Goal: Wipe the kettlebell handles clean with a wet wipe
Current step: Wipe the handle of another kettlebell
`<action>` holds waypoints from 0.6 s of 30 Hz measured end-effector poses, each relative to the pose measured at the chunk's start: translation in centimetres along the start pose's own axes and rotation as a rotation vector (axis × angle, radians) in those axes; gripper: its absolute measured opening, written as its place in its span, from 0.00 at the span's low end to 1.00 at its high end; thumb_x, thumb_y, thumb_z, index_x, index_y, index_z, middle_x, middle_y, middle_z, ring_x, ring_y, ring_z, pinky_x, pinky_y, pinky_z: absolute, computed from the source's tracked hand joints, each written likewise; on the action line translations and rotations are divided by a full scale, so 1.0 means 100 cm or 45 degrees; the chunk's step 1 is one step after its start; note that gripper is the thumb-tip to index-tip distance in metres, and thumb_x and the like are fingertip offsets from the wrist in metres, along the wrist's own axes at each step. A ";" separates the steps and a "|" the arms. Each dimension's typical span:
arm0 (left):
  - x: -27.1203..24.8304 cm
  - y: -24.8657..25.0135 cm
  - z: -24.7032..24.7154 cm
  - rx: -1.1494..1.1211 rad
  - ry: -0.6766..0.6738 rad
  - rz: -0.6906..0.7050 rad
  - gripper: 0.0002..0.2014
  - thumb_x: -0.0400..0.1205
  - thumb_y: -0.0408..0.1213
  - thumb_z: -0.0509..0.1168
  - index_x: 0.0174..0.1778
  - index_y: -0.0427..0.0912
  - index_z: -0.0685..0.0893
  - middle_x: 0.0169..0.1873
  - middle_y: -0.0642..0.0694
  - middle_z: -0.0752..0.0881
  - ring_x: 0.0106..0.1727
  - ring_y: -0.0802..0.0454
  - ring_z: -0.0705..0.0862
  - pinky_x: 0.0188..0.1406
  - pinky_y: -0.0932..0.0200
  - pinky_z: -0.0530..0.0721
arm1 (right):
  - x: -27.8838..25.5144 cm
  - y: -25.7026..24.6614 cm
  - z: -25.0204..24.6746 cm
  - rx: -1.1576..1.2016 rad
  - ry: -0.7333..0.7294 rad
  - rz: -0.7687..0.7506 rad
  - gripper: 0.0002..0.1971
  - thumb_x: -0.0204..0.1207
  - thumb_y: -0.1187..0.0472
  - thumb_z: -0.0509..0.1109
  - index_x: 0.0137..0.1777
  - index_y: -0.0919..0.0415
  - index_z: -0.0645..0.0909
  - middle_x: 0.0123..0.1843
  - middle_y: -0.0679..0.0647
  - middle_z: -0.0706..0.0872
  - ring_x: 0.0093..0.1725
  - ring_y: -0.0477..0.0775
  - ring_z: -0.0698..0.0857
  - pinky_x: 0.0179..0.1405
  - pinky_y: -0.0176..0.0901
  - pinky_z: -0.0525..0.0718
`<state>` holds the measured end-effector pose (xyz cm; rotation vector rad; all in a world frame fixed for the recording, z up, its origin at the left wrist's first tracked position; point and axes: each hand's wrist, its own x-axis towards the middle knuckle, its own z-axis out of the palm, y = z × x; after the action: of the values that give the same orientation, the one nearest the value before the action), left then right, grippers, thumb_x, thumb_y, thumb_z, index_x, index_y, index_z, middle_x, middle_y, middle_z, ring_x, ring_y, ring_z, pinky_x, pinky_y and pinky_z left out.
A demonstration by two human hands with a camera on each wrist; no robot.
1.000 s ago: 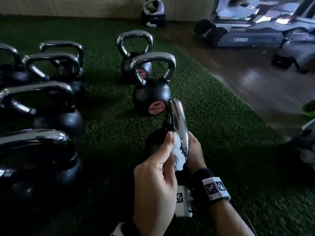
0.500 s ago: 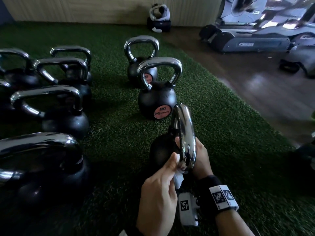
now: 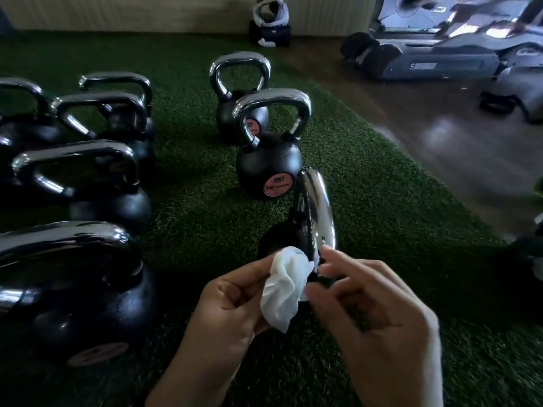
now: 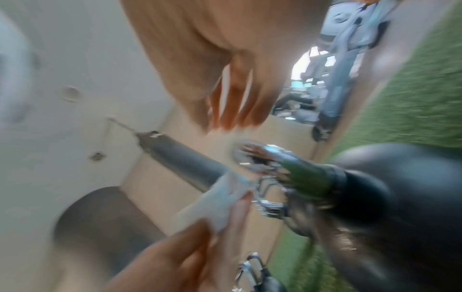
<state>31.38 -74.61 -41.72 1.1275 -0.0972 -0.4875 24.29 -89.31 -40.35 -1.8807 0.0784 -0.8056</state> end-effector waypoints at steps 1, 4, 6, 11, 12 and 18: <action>-0.002 0.002 0.003 -0.009 -0.035 -0.007 0.16 0.72 0.28 0.80 0.54 0.48 0.95 0.53 0.37 0.94 0.52 0.44 0.94 0.40 0.61 0.91 | 0.000 0.001 0.001 -0.053 -0.049 -0.016 0.21 0.66 0.55 0.87 0.60 0.48 0.92 0.51 0.43 0.93 0.38 0.47 0.92 0.36 0.35 0.90; -0.005 0.002 0.008 -0.045 -0.044 -0.024 0.16 0.67 0.31 0.77 0.51 0.42 0.96 0.45 0.32 0.94 0.42 0.44 0.95 0.33 0.61 0.90 | 0.000 0.001 0.000 -0.108 -0.070 -0.011 0.22 0.64 0.54 0.89 0.60 0.47 0.93 0.54 0.41 0.92 0.41 0.45 0.93 0.38 0.37 0.92; -0.005 0.002 0.009 -0.061 -0.033 -0.039 0.17 0.61 0.35 0.81 0.45 0.37 0.96 0.37 0.34 0.93 0.33 0.48 0.92 0.29 0.62 0.87 | -0.001 0.002 -0.004 -0.067 -0.051 0.001 0.22 0.63 0.57 0.90 0.58 0.48 0.93 0.54 0.41 0.92 0.42 0.45 0.94 0.39 0.37 0.92; -0.003 0.005 0.009 0.058 -0.208 -0.098 0.14 0.68 0.39 0.73 0.46 0.40 0.96 0.44 0.37 0.94 0.47 0.46 0.92 0.48 0.54 0.91 | -0.007 0.004 -0.013 -0.098 0.037 0.061 0.16 0.64 0.64 0.86 0.51 0.50 0.95 0.51 0.42 0.93 0.43 0.45 0.94 0.40 0.37 0.92; -0.004 0.006 0.010 0.076 -0.251 -0.107 0.15 0.68 0.37 0.70 0.48 0.40 0.96 0.48 0.36 0.94 0.51 0.45 0.92 0.53 0.53 0.91 | -0.008 0.004 -0.015 -0.104 0.057 0.077 0.16 0.64 0.67 0.88 0.49 0.51 0.95 0.49 0.43 0.94 0.42 0.45 0.94 0.39 0.35 0.91; 0.012 -0.006 0.006 0.821 0.048 0.370 0.27 0.65 0.30 0.64 0.55 0.61 0.91 0.56 0.59 0.91 0.64 0.62 0.86 0.60 0.61 0.84 | -0.006 0.001 -0.034 0.182 0.131 0.394 0.11 0.64 0.70 0.86 0.41 0.55 0.94 0.34 0.56 0.93 0.31 0.47 0.90 0.31 0.29 0.84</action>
<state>32.10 -75.78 -42.16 1.7196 -0.4013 -0.1697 22.00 -91.82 -39.92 -1.6411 0.3581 -0.6750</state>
